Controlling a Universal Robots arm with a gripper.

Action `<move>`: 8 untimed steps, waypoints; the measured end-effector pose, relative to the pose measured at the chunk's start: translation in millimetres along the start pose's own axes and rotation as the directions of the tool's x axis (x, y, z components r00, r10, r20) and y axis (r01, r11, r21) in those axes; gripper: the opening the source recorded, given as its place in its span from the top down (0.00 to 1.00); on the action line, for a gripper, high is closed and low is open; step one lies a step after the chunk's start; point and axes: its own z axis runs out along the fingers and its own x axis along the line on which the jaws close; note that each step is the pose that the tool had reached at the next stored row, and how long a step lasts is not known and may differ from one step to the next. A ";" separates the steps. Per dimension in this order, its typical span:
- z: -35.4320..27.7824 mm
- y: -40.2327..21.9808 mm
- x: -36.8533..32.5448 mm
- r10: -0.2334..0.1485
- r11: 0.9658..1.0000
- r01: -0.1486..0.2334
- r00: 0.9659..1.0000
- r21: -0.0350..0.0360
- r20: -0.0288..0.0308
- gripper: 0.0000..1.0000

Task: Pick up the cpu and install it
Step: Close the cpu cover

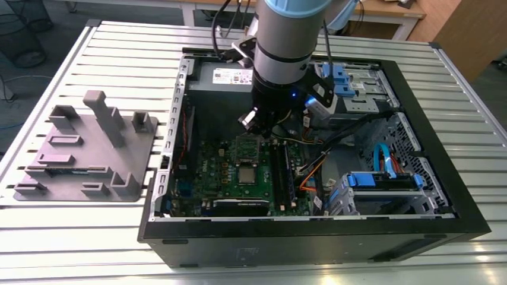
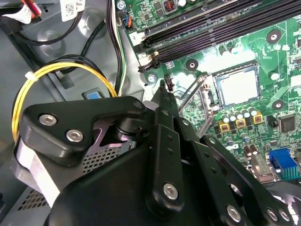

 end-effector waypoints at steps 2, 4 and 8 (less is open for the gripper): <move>-0.1 0.0 -0.1 -0.008 1.000 0.008 1.000 -0.001 0.000 0.89; -0.3 0.0 0.0 -0.019 1.000 0.019 1.000 -0.001 -0.001 0.89; -0.8 0.1 0.0 -0.046 0.999 0.046 0.999 -0.003 -0.003 0.89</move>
